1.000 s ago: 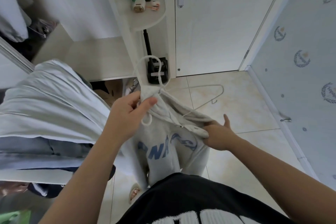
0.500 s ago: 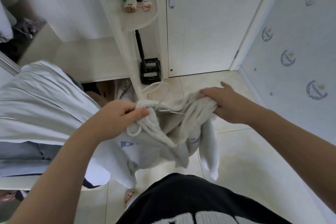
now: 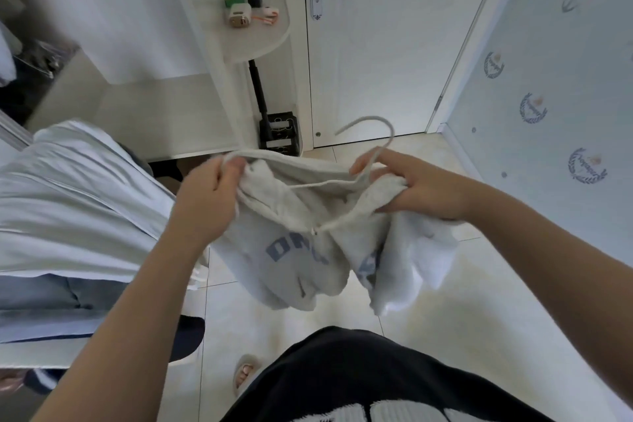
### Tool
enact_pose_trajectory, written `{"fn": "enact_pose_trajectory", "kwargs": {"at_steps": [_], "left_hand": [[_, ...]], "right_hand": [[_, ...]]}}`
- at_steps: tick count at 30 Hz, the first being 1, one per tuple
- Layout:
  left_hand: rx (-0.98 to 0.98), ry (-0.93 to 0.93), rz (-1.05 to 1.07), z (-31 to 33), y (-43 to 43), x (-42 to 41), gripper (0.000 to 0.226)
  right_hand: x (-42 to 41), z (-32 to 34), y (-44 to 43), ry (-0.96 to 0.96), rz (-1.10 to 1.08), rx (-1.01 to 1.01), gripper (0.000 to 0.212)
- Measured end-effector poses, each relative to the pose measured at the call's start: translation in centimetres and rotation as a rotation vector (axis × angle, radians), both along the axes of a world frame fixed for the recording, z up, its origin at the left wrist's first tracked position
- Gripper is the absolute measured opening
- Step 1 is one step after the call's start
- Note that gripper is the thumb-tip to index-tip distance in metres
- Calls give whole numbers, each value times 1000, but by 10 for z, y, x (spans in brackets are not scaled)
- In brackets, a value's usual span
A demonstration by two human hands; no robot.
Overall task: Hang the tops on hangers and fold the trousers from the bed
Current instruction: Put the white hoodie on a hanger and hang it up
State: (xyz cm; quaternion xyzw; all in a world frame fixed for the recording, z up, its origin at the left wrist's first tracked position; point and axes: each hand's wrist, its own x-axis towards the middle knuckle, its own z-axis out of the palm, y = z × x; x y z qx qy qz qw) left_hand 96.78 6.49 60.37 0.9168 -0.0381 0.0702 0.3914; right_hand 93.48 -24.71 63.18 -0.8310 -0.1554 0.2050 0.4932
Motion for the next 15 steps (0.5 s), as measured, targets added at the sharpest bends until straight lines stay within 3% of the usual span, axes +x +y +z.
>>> {"fn": "enact_pose_trajectory", "kwargs": {"at_steps": [4,8,11,15], "left_hand": [[-60,-47,68,7,-3,0,44],[26,-77,-94,15,-39,-13,41],[-82,-54,-67,13,-49,-16,40],[-255,-75,-33,18,-47,-18,41]], "right_hand": [[-2,-1,-3,-33,65,-151,53],[1,-12,20,-98,-162,-89,42],[6,-7,26,-183,-222,-169,44],[7,-5,32,-234,-106,-374,43]]}}
